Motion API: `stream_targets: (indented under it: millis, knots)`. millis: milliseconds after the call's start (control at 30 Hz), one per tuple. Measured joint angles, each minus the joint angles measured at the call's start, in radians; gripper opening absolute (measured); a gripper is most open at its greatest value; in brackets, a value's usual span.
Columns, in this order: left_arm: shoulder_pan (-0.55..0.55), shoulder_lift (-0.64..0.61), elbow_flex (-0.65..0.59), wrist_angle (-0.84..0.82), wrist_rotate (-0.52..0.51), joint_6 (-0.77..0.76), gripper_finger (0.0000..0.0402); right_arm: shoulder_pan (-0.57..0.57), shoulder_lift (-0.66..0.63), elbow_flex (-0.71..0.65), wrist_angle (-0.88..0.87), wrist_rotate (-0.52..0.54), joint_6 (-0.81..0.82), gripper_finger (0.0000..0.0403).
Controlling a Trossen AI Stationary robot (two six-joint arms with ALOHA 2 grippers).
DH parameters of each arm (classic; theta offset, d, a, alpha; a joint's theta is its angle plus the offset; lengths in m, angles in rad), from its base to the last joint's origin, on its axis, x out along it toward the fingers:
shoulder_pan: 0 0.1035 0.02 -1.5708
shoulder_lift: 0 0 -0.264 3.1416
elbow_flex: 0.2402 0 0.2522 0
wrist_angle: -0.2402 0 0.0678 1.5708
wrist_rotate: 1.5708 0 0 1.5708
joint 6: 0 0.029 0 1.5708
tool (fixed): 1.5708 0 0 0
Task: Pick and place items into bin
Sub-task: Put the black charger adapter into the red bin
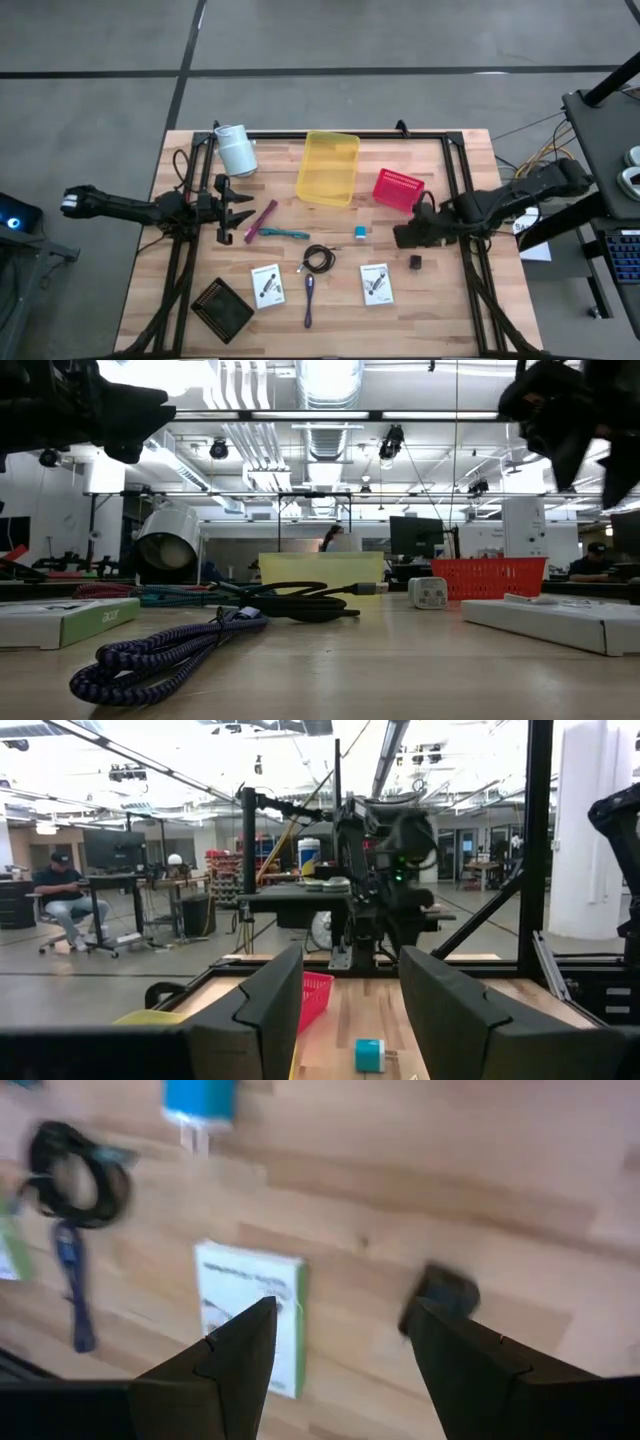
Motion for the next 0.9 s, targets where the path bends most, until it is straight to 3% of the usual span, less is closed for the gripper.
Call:
stream_targets:
  millis: [367,900]
  knots:
    - [0.000,-0.001,0.000,0.002,-0.007,0.002,0.0153,0.179,0.180,-0.001,0.000,-0.055,0.278,0.0214]
    - [0.000,0.000,0.000,0.003,-0.007,0.078,0.0153,0.183,0.327,-0.002,-0.025,0.009,0.274,0.0215]
